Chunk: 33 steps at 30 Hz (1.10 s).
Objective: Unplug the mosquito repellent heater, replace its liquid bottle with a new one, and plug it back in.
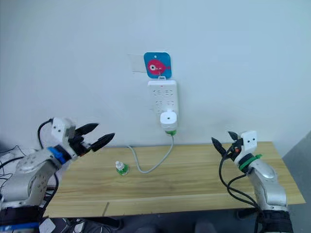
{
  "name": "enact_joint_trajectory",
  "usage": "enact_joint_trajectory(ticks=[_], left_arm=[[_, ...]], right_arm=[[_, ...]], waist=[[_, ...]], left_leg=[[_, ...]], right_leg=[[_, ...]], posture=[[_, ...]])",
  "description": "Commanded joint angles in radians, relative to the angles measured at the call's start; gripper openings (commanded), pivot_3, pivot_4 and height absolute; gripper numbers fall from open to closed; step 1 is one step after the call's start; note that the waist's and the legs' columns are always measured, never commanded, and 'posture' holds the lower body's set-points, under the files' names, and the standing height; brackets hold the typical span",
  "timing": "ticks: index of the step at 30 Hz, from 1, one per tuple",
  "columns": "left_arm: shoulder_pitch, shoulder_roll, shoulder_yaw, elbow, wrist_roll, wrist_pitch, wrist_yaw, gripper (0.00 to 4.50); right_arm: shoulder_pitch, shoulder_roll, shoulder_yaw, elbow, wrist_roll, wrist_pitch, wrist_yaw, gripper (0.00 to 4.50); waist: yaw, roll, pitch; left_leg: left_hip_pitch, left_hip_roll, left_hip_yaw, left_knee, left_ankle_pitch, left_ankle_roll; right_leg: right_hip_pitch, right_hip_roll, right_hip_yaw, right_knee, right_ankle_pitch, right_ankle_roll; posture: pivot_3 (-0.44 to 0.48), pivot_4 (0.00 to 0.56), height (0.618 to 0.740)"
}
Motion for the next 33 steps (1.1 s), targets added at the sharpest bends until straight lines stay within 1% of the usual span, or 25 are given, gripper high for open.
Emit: enact_joint_trajectory(ticks=[1, 4, 7, 11, 16, 19, 22, 23, 25, 29, 33], left_arm=[[-0.124, 0.001, -0.049, 0.012, -0.024, 0.042, -0.066, 3.88], [-0.207, -0.014, -0.094, 0.084, 0.01, 0.031, -0.101, 3.02], [-0.31, -0.047, -0.154, 0.209, 0.058, -0.023, -0.154, 3.02], [-0.436, -0.101, -0.197, 0.393, 0.11, -0.099, -0.215, 3.02], [-0.573, -0.163, -0.226, 0.616, 0.181, -0.217, -0.264, 3.02], [-0.638, -0.197, -0.23, 0.73, 0.216, -0.283, -0.278, 3.02], [-0.684, -0.224, -0.226, 0.81, 0.236, -0.328, -0.287, 3.02], [-0.699, -0.234, -0.226, 0.835, 0.242, -0.342, -0.292, 3.02], [-0.731, -0.257, -0.227, 0.886, 0.253, -0.367, -0.3, 3.02], [-0.776, -0.298, -0.223, 0.956, 0.269, -0.4, -0.315, 3.02], [-0.802, -0.325, -0.22, 0.993, 0.275, -0.405, -0.349, 3.02]], right_arm=[[0.0, 0.007, 0.011, -0.185, 0.075, 0.108, -0.022, 4.5], [-0.009, 0.016, 0.027, -0.273, 0.119, 0.188, -0.041, 4.5], [-0.032, 0.026, 0.048, -0.357, 0.166, 0.267, -0.065, 4.5], [-0.05, 0.024, 0.081, -0.433, 0.186, 0.338, -0.087, 4.5], [-0.063, 0.036, 0.092, -0.478, 0.195, 0.379, -0.124, 4.5], [-0.058, 0.034, 0.09, -0.481, 0.193, 0.38, -0.131, 4.5], [-0.045, 0.026, 0.087, -0.479, 0.188, 0.371, -0.126, 4.5], [-0.04, 0.024, 0.085, -0.477, 0.188, 0.368, -0.124, 4.5], [-0.032, 0.02, 0.083, -0.473, 0.186, 0.36, -0.118, 4.5], [-0.023, 0.019, 0.09, -0.466, 0.18, 0.349, -0.111, 4.5], [-0.022, 0.018, 0.1, -0.465, 0.175, 0.351, -0.108, 4.5]], waist=[[-0.003, -0.002, 0.006], [-0.016, -0.003, 0.01], [-0.026, -0.004, 0.018], [-0.034, -0.009, 0.023], [-0.047, -0.015, 0.03], [-0.054, -0.016, 0.03], [-0.052, -0.017, 0.031], [-0.05, -0.017, 0.031], [-0.048, -0.017, 0.031], [-0.045, -0.018, 0.032], [-0.049, -0.021, 0.035]], left_leg=[[0.0, 0.0, 0.0, 0.0, 0.0, 0.0], [0.0, 0.0, 0.001, 0.0, 0.0, 0.0], [0.0, 0.0, 0.001, 0.0, 0.0, 0.0], [-0.001, 0.0, 0.001, 0.0, 0.0, 0.0], [-0.003, -0.001, 0.001, 0.0, 0.0, 0.0], [-0.006, -0.001, 0.002, 0.0, 0.0, 0.0], [-0.016, -0.001, 0.001, 0.003, 0.0, 0.0], [-0.018, -0.001, 0.001, 0.003, 0.0, -0.001], [-0.018, -0.002, 0.0, 0.004, 0.0, 0.0], [-0.018, -0.003, 0.002, 0.005, 0.001, 0.0], [-0.018, -0.003, 0.002, 0.005, 0.001, 0.001]], right_leg=[[0.0, 0.0, 0.0, 0.0, 0.0, 0.0], [-0.001, 0.0, 0.001, -0.001, 0.0, -0.001], [-0.001, 0.0, 0.002, -0.001, 0.001, -0.001], [-0.002, 0.0, 0.002, -0.001, 0.001, -0.001], [-0.003, 0.0, 0.002, -0.002, 0.001, -0.001], [-0.007, -0.001, 0.002, -0.001, 0.001, 0.0], [-0.017, -0.001, 0.003, 0.001, 0.003, 0.001], [-0.018, -0.002, 0.001, 0.001, 0.004, 0.002], [-0.017, -0.002, 0.0, 0.001, 0.005, 0.002], [-0.015, -0.002, -0.002, -0.001, 0.006, 0.008], [-0.016, -0.002, -0.002, -0.001, 0.007, 0.007]], posture=[[-0.107, 0.111, 0.74], [-0.123, 0.112, 0.74], [-0.153, 0.115, 0.74], [-0.178, 0.116, 0.74], [-0.196, 0.12, 0.74], [-0.209, 0.124, 0.74], [-0.223, 0.126, 0.74], [-0.223, 0.126, 0.74], [-0.229, 0.129, 0.74], [-0.23, 0.133, 0.74], [-0.231, 0.139, 0.74]])
